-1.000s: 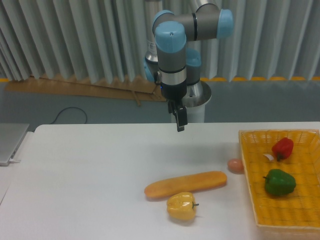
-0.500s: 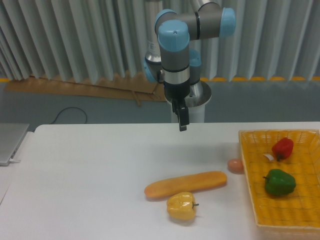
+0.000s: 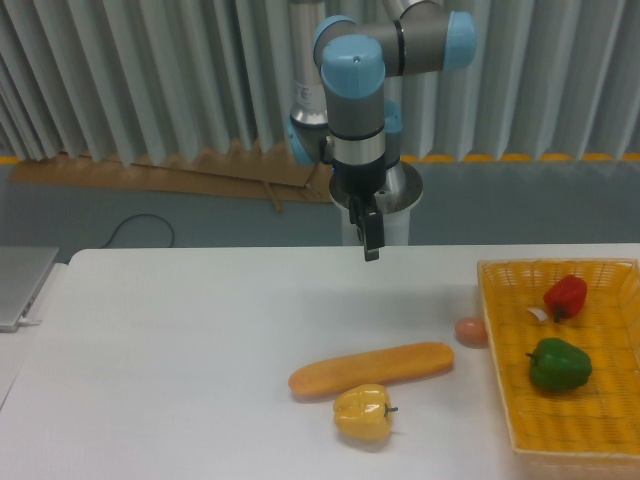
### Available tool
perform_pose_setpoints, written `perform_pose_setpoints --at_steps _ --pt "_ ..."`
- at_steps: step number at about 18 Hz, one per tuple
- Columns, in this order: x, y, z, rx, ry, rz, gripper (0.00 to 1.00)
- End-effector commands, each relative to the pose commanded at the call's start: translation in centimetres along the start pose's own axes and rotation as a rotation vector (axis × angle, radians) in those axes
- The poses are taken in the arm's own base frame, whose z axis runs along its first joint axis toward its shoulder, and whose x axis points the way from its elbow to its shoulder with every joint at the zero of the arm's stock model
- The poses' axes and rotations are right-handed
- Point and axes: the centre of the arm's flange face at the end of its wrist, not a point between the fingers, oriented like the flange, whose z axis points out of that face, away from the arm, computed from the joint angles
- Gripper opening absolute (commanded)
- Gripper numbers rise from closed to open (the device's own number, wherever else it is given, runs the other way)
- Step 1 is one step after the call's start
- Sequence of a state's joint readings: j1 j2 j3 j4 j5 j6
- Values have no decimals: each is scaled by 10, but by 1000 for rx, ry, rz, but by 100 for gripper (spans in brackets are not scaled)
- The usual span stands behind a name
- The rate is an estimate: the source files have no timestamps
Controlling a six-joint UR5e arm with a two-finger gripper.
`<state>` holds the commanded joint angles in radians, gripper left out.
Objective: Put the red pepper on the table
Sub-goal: 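Move the open gripper from above the table toward the yellow basket, then lower the gripper over the red pepper in the basket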
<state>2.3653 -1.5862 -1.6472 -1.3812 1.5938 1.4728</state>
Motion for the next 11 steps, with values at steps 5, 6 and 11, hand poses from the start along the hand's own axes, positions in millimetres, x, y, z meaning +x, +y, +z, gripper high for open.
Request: perform_pose_setpoints --at_steps 5,6,11 --pt "3 17 -5 -47 -116 -26 100" --pt "0 21 -4 -75 -106 -19 100" --pt "-25 66 19 -104 -30 1 100"
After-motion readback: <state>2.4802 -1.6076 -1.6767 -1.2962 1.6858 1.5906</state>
